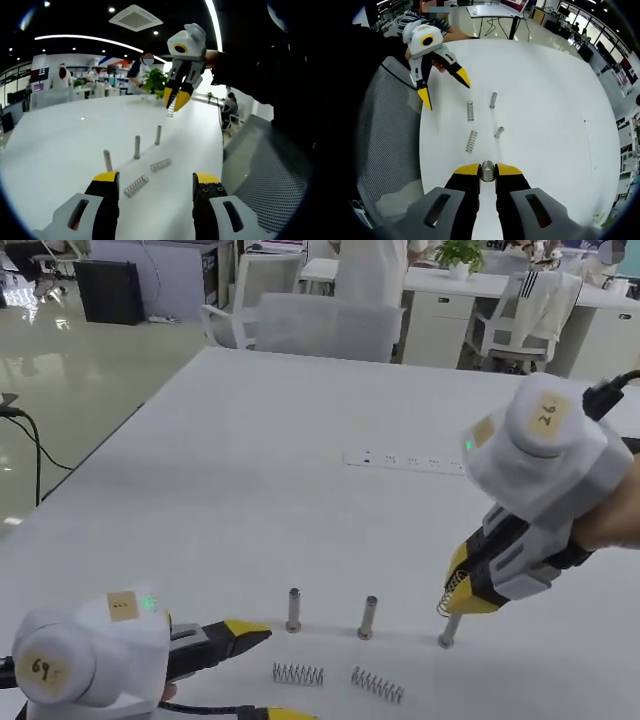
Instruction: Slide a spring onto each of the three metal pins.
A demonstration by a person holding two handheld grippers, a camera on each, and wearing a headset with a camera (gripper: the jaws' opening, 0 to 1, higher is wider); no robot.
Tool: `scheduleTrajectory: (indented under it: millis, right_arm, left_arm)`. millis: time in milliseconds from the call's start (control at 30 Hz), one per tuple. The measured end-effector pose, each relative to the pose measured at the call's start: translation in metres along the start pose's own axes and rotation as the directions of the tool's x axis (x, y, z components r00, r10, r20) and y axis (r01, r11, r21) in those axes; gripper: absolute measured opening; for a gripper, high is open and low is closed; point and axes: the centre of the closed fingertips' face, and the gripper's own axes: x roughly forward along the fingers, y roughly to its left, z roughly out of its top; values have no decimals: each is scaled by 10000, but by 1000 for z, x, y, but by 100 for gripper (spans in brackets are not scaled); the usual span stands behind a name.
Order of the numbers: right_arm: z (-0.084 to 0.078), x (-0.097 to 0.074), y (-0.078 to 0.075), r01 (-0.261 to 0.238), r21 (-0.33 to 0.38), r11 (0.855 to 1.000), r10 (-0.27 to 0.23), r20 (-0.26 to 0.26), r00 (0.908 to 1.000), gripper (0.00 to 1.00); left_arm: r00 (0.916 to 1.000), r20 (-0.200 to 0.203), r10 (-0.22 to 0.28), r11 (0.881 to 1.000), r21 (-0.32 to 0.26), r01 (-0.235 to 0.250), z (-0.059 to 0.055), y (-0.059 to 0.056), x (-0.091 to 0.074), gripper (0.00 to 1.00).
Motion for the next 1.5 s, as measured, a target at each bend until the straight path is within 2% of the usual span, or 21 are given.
scheduleTrajectory:
  millis: [400, 733, 1300, 1500]
  right_arm:
    - [-22, 9, -25, 374, 294, 9989, -350, -765, 9965, 8]
    - [-33, 22, -29, 398, 313, 9987, -364, -1030, 9940, 8]
    - [-39, 34, -32, 240, 364, 9990, -192, -1257, 9919, 8]
    - [-36, 36, -32, 186, 485, 9987, -133, -1085, 9940, 8]
  left_arm:
    - [9999, -25, 148, 9998, -117, -148, -2, 2, -3, 56]
    - [9998, 50, 193, 9997, -177, -193, -2, 2, -4, 57]
    - [9996, 91, 254, 9992, -301, -252, -5, 6, -6, 56]
    - [9997, 60, 229, 9992, -316, -227, -6, 5, -5, 55]
